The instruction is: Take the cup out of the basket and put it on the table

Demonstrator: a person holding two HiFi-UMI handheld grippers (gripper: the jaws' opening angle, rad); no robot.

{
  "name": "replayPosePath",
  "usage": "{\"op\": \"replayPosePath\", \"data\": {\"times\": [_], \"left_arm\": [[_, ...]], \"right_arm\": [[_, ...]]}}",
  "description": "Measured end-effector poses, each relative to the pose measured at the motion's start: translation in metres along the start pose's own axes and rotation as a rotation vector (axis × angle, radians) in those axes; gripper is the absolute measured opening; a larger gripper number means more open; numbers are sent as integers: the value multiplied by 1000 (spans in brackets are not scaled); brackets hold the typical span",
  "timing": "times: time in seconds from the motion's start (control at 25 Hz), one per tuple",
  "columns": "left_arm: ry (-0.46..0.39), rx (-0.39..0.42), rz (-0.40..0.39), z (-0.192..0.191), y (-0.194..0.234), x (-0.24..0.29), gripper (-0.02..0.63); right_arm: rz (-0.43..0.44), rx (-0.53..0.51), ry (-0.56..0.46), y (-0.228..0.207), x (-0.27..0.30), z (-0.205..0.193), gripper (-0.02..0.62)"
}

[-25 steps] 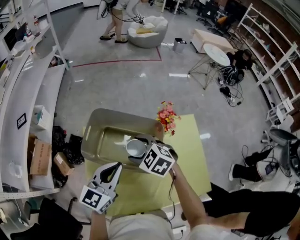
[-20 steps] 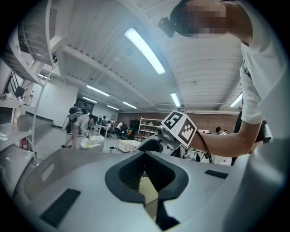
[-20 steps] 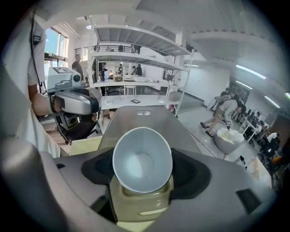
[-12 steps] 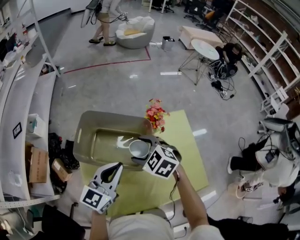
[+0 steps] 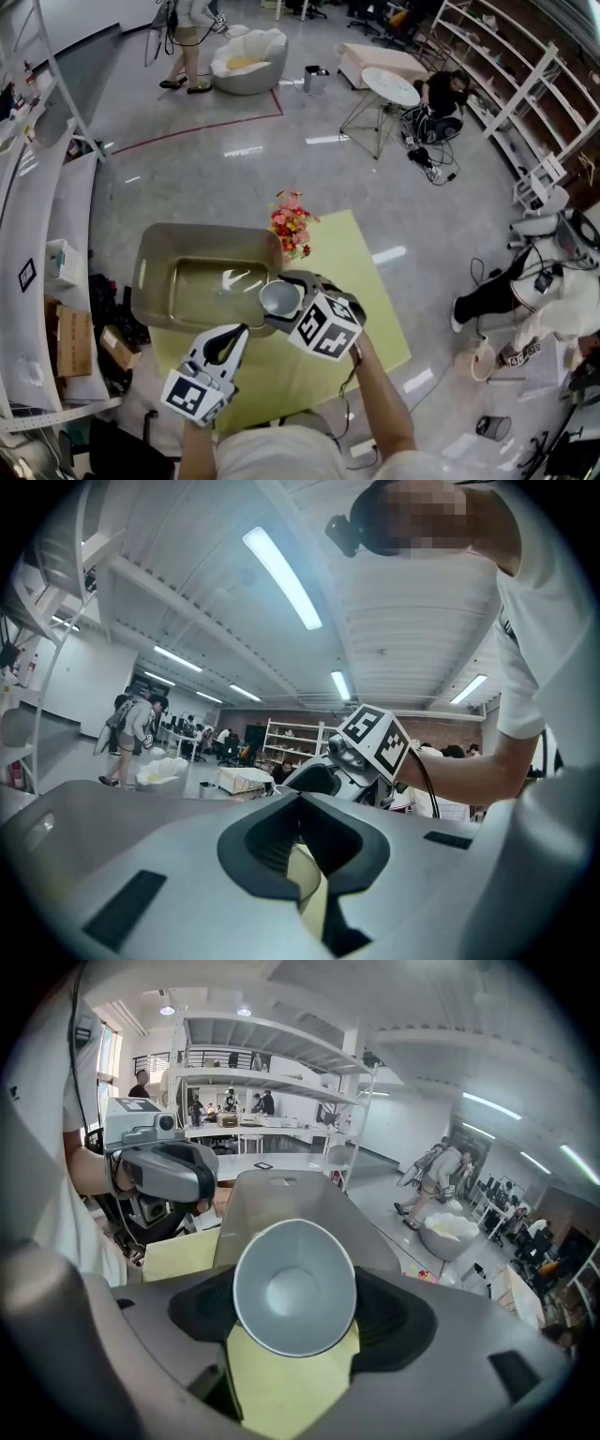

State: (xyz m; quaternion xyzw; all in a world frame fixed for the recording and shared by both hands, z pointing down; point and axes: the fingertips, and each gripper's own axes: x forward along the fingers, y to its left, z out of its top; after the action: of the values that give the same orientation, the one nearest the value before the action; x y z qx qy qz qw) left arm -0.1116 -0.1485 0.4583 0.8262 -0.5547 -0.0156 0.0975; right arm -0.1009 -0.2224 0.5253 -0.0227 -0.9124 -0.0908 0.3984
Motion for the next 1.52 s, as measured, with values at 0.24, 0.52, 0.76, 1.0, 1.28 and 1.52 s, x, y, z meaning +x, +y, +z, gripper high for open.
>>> {"op": "replayPosePath", "data": {"times": [0.24, 0.52, 0.76, 1.0, 1.28, 1.52], "left_arm": [[7, -2, -49, -3, -15, 14, 9], [22, -5, -61, -7, -22, 16, 9], [19, -2, -84, -7, -26, 21, 9], [20, 1, -149, -9, -45, 33, 9], [32, 3, -205, -17, -66, 46, 9], [47, 5, -251, -24, -85, 59, 9]], "right_arm": [[-23, 38, -40, 0, -15, -5, 346], [-34, 65, -96, 1, -19, 4, 330], [-72, 63, -96, -3, -39, 3, 330], [-134, 82, -75, -7, -65, -14, 330], [-165, 130, -31, -2, -77, -53, 330], [-173, 187, 16, 5, -72, -94, 330]]}}
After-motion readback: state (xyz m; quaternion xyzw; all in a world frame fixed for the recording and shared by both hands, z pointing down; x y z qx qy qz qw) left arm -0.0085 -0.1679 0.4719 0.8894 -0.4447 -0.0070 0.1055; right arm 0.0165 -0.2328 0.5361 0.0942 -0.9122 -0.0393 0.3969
